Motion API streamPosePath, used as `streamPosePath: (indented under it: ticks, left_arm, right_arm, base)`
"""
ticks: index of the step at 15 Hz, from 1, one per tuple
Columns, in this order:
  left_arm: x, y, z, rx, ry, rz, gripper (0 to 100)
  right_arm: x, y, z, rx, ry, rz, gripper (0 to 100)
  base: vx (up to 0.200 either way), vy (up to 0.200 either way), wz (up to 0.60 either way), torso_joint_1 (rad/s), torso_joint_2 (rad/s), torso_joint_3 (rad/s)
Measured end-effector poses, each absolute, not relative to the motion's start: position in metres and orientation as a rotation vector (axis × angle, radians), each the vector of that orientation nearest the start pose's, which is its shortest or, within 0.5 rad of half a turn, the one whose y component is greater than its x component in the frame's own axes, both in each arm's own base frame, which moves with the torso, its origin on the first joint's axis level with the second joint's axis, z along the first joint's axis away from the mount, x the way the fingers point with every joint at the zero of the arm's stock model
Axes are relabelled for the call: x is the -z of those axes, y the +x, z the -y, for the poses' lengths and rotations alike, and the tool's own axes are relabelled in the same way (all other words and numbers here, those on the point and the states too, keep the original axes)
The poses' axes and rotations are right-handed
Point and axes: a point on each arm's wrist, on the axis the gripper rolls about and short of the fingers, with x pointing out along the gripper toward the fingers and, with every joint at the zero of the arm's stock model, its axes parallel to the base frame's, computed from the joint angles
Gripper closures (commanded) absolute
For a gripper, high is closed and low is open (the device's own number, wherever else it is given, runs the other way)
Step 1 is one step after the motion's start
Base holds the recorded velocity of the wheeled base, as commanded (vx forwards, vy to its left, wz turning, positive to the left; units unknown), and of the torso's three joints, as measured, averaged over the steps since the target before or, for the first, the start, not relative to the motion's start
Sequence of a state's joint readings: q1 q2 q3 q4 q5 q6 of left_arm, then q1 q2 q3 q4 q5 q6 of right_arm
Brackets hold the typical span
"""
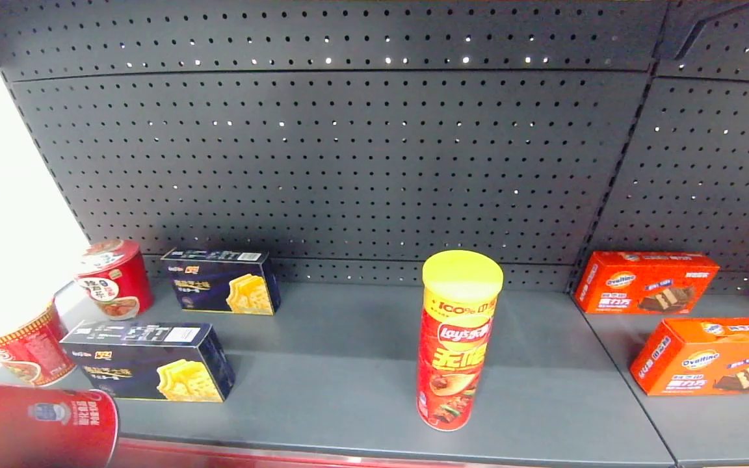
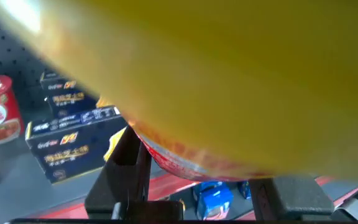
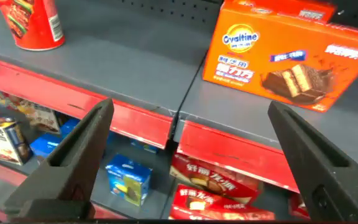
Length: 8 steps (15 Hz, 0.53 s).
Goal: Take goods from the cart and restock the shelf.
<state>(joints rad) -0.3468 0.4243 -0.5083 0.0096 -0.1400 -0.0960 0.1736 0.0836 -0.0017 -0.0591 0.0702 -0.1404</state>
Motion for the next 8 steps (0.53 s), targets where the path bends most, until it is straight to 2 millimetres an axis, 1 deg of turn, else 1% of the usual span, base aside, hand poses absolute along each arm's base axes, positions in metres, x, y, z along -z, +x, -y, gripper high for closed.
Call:
streamPosePath:
  ticks: [3,4,6,8]
  left_arm:
    - [-0.232,-0.002,0.003,0.494,-0.102,0.059,100]
    - [-0.236,0.000,0.003,0.495,-0.102,0.059,100]
    - [-0.244,0.003,0.004,0.497,-0.102,0.065,100]
    - [-0.248,0.008,0.006,0.499,-0.099,0.051,100]
  right_arm:
    - [-0.084,-0.016,0.001,-0.245,-0.096,-0.010,0]
    - [-0.084,-0.016,0.001,-0.245,-0.088,-0.010,0]
    - [-0.084,-0.016,0.001,-0.245,-0.072,-0.013,0]
    - [-0.084,-0.016,0.001,-0.242,-0.057,-0.014,0]
  base:
    - [0.000,0.000,0.00,0.000,0.00,0.000]
    - [0.000,0.000,-0.60,-0.002,0.00,-0.002]
    - [0.000,0.000,0.00,0.000,0.00,0.000]
    - [0.000,0.000,0.00,0.000,0.00,0.000]
